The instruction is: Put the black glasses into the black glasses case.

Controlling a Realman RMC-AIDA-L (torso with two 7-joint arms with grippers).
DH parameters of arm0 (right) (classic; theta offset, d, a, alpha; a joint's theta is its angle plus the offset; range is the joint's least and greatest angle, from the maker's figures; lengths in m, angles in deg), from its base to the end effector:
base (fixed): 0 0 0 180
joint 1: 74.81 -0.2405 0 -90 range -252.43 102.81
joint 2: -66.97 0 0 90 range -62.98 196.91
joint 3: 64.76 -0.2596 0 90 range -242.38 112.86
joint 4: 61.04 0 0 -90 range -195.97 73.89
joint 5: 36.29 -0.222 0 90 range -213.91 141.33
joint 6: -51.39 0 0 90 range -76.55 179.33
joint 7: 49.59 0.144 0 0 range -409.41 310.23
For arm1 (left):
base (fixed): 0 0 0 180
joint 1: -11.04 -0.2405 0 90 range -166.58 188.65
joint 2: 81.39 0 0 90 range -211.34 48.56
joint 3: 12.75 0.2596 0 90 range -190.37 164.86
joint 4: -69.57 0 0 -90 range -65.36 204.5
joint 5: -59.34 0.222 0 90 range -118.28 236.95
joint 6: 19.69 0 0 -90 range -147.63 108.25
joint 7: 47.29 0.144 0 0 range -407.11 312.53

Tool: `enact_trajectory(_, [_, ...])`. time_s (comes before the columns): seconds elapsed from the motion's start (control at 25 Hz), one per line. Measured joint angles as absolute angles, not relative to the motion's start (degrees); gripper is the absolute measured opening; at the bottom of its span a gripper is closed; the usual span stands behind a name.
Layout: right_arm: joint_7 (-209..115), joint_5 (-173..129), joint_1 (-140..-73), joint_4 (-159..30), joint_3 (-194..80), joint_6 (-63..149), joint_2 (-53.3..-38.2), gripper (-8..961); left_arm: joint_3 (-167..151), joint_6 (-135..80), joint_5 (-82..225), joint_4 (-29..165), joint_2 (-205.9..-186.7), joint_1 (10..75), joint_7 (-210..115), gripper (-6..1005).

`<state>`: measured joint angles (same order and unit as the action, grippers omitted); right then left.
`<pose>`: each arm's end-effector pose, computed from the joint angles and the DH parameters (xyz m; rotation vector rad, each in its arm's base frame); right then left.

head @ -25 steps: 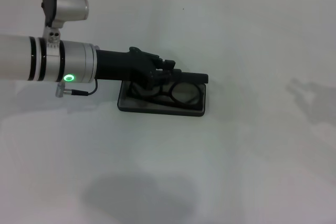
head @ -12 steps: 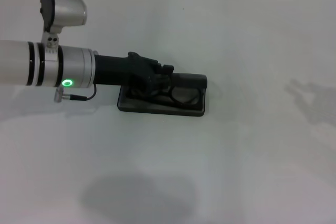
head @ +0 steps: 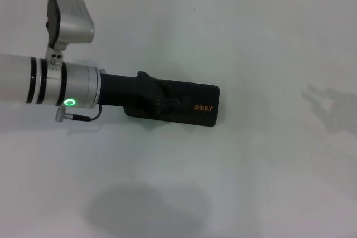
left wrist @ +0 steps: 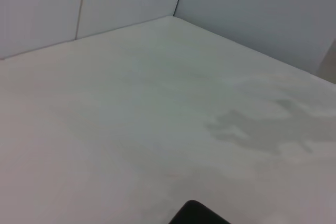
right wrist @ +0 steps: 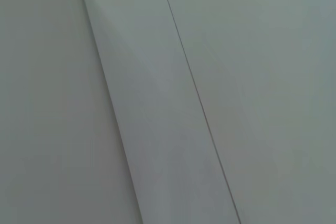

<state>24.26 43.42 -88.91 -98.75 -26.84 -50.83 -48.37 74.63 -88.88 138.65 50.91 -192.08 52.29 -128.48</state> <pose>0.3093 0.2772 0.0919 -2.2054 0.5086 1.2693 -0.2481 0.3732 -0.0587 -2.8856 -0.6941 -0.4482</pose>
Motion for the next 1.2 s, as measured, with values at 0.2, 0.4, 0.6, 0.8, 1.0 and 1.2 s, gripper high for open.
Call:
enact_trajectory(0.2, [24.2, 43.7, -89.0, -98.8, -26.7, -51.0, -48.37, 309, 72.8, -96.7, 137.7, 43.2, -192.19, 48.2, -127.8, 269])
enact_trajectory(0.4, [22.8, 47.2, -89.9, -100.7, -23.8, -52.4, -48.25, 314, 63.1, -111.0, 137.2, 27.3, -193.44, 39.1, -130.7, 276])
enact_trajectory(0.6, [22.8, 48.0, -92.3, -101.6, -16.8, -54.6, -48.15, 319, 55.6, -123.4, 137.3, 25.5, -193.89, 36.3, -129.7, 282])
enact_trajectory(0.8, [23.6, 47.5, -96.9, -101.2, -8.8, -57.1, -48.84, 324, 53.2, -127.6, 140.5, 26.9, -193.28, 35.0, -127.5, 320])
enact_trajectory(1.0, [24.7, 46.4, -99.0, -101.0, -3.8, -57.1, -49.20, 527, 48.7, -127.9, 142.7, 30.1, -192.54, 34.8, -126.7, 492])
enact_trajectory(1.2, [24.7, 43.8, -99.2, -100.9, -0.4, -56.5, -49.22, 747, 47.5, -128.1, 143.3, 30.7, -192.04, 34.2, -124.9, 684])
